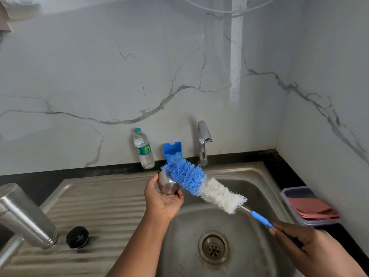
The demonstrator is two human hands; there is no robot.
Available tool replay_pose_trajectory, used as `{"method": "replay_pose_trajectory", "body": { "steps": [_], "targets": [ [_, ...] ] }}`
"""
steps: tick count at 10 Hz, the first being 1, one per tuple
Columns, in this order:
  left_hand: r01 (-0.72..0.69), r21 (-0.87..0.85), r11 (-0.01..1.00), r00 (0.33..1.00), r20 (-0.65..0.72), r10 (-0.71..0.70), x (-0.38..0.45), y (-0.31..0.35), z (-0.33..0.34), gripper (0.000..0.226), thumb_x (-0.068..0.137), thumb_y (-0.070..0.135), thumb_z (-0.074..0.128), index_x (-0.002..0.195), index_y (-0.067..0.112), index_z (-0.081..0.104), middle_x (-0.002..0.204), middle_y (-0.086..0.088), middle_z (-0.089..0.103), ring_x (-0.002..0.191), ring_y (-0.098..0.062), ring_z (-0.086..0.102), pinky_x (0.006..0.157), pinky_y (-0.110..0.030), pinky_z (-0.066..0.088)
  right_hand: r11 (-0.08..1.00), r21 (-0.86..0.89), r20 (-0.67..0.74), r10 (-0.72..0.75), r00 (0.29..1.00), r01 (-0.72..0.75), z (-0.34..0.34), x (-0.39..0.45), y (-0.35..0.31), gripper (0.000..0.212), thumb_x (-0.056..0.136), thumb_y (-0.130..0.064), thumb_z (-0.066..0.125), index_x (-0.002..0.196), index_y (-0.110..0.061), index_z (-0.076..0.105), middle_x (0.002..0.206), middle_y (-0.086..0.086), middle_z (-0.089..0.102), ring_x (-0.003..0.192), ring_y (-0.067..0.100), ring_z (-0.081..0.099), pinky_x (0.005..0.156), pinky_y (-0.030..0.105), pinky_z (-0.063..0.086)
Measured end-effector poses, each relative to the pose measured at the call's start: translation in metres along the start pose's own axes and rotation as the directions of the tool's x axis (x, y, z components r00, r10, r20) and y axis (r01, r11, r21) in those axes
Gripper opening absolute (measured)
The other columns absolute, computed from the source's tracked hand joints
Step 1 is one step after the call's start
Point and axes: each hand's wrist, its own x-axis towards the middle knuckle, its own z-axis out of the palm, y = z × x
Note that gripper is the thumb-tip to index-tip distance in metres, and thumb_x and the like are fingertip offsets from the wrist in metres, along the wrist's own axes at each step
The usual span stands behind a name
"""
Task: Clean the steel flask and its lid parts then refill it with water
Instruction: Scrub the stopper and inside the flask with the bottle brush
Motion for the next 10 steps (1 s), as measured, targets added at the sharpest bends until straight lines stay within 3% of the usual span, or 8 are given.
{"method": "replay_pose_trajectory", "body": {
  "steps": [3, 4, 5, 6, 7, 8, 9, 10],
  "targets": [
    [-0.010, 0.095, 0.995, 0.999, -0.050, 0.015, 0.009, -0.002, -0.001, 0.065, 0.074, 0.076, 0.059, 0.090, 0.013, 0.059, 0.087, -0.011, 0.057, 0.073, -0.020, 0.055, 0.061, -0.027, 0.042, 0.996, -0.055, 0.017, -0.063, 0.998, 0.064, -0.002, -0.008, -0.002, 0.025, 0.072, -0.064, 0.052, 0.092, -0.079, 0.051, 0.069, -0.037, 0.062, 0.053, -0.015, 0.057, 0.048, 0.004, 0.045],
    [-0.065, 0.070, 0.995, 0.994, -0.080, 0.070, 0.006, -0.005, 0.004, 0.069, 0.072, 0.071, 0.063, 0.103, 0.011, 0.056, 0.093, -0.013, 0.058, 0.078, -0.020, 0.057, 0.069, -0.029, 0.048, 0.995, -0.035, -0.036, -0.093, 0.995, 0.092, -0.002, -0.012, 0.006, 0.056, 0.073, -0.035, 0.076, 0.088, -0.082, 0.048, 0.062, -0.032, 0.061, 0.044, -0.009, 0.055, 0.046, 0.009, 0.046],
    [-0.114, -0.035, 0.993, 0.993, -0.031, 0.113, 0.006, -0.008, 0.009, 0.063, 0.083, 0.053, 0.067, 0.123, 0.004, 0.055, 0.101, -0.018, 0.065, 0.093, -0.027, 0.064, 0.093, -0.041, 0.053, 0.994, 0.034, 0.009, -0.106, 0.994, 0.106, 0.010, -0.017, 0.012, 0.036, 0.077, -0.048, 0.067, 0.085, -0.079, 0.052, 0.063, -0.035, 0.062, 0.054, -0.014, 0.058, 0.058, 0.003, 0.046],
    [-0.095, -0.034, 0.995, 0.995, 0.012, 0.096, 0.003, -0.010, 0.011, 0.050, 0.089, 0.047, 0.064, 0.115, 0.005, 0.059, 0.101, -0.022, 0.068, 0.096, -0.034, 0.066, 0.084, -0.053, 0.052, 0.974, 0.183, -0.061, -0.127, 0.990, 0.136, 0.017, -0.020, 0.008, 0.020, 0.076, -0.074, 0.047, 0.071, -0.063, 0.063, 0.074, -0.040, 0.062, 0.063, -0.022, 0.057, 0.065, -0.005, 0.040],
    [-0.079, -0.027, 0.996, 0.996, -0.054, 0.078, 0.006, -0.010, 0.010, 0.060, 0.085, 0.053, 0.066, 0.118, 0.004, 0.056, 0.105, -0.022, 0.065, 0.096, -0.032, 0.064, 0.098, -0.048, 0.050, 0.971, 0.210, 0.082, 0.095, 0.992, -0.111, 0.046, -0.015, 0.060, 0.017, 0.078, -0.070, 0.052, 0.074, -0.058, 0.064, 0.062, -0.033, 0.064, 0.061, -0.014, 0.060, 0.072, -0.002, 0.041],
    [-0.053, -0.026, 0.998, 0.998, -0.037, 0.052, 0.002, -0.011, 0.011, 0.055, 0.089, 0.052, 0.063, 0.117, 0.006, 0.058, 0.107, -0.022, 0.065, 0.097, -0.035, 0.064, 0.092, -0.053, 0.051, 0.905, 0.302, 0.063, 0.293, 0.954, -0.298, 0.126, -0.005, 0.214, 0.081, 0.046, -0.083, 0.060, 0.109, -0.033, 0.072, 0.085, 0.013, 0.074, 0.096, 0.028, 0.068, 0.089, -0.011, 0.020],
    [-0.035, -0.030, 0.999, 0.999, -0.043, 0.034, -0.003, -0.009, 0.013, 0.043, 0.094, 0.044, 0.056, 0.114, 0.006, 0.059, 0.110, -0.023, 0.065, 0.097, -0.036, 0.063, 0.085, -0.054, 0.051, 0.558, 0.800, 0.272, -0.010, 0.962, -0.220, 0.085, -0.003, 0.147, 0.047, 0.078, -0.037, 0.070, 0.121, -0.017, 0.067, 0.107, -0.004, 0.069, 0.095, 0.000, 0.064, 0.096, 0.005, 0.034],
    [-0.025, -0.033, 0.999, 0.998, -0.052, 0.023, 0.001, -0.007, 0.014, 0.043, 0.093, 0.045, 0.056, 0.113, 0.007, 0.059, 0.102, -0.019, 0.064, 0.102, -0.033, 0.063, 0.098, -0.048, 0.050, 0.869, 0.494, 0.382, -0.189, 0.905, -0.027, 0.013, -0.014, 0.025, 0.005, 0.064, -0.047, 0.070, 0.059, -0.048, 0.072, 0.062, -0.017, 0.069, 0.063, -0.013, 0.060, 0.071, 0.003, 0.045]
  ]
}}
